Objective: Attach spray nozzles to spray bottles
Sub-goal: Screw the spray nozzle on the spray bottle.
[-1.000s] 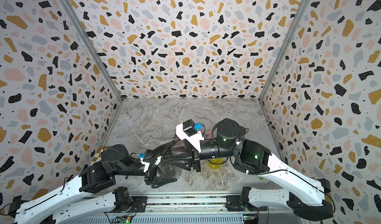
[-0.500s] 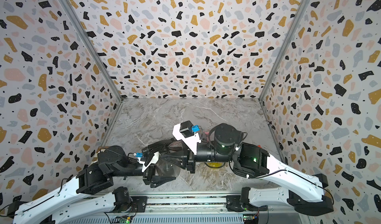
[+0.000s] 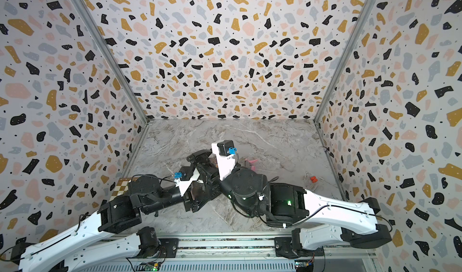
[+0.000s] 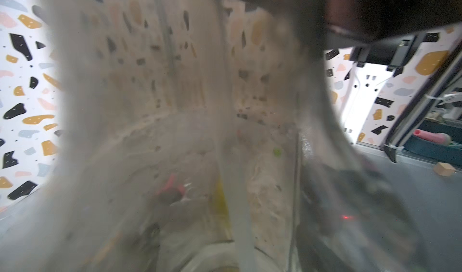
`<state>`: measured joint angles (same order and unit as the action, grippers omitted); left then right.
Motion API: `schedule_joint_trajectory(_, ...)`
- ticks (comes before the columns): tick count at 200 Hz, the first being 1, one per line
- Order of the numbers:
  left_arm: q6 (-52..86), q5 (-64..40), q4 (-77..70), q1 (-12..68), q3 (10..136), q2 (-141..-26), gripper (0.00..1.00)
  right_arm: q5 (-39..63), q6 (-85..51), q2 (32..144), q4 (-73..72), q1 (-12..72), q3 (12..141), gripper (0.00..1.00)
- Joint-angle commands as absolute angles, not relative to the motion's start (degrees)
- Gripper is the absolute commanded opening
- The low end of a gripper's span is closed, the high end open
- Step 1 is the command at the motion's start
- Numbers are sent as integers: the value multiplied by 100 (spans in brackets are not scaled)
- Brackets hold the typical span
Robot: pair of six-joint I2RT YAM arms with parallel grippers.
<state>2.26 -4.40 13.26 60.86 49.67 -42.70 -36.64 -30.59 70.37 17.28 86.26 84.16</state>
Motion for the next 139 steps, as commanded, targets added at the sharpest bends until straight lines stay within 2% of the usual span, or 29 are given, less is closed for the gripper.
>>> schedule_joint_trajectory(1, 80, -308, 70, 6108, 5159, -4399, 0, -2996, -3643, 7423, 2145, 8943, 8326, 29)
schedule_joint_trajectory(23, 123, -466, 106, 6109, 5147, -4311, 0, -2761, -3160, 7009, 2014, 8941, 8207, 37)
schedule_joint_trajectory(66, 140, -797, 144, 6108, 5074, -4116, 0, -1641, -1944, 5829, 1565, 8974, 7768, 64)
schedule_joint_trajectory(94, 78, -1265, 246, 6108, 5028, -3968, 0, -873, -1530, 5151, 1555, 8889, 7494, 69)
schedule_joint_trajectory(139, -61, -2703, 518, 6108, 5074, -3857, 0, 2221, -902, 5320, 1970, 7424, 7995, 71)
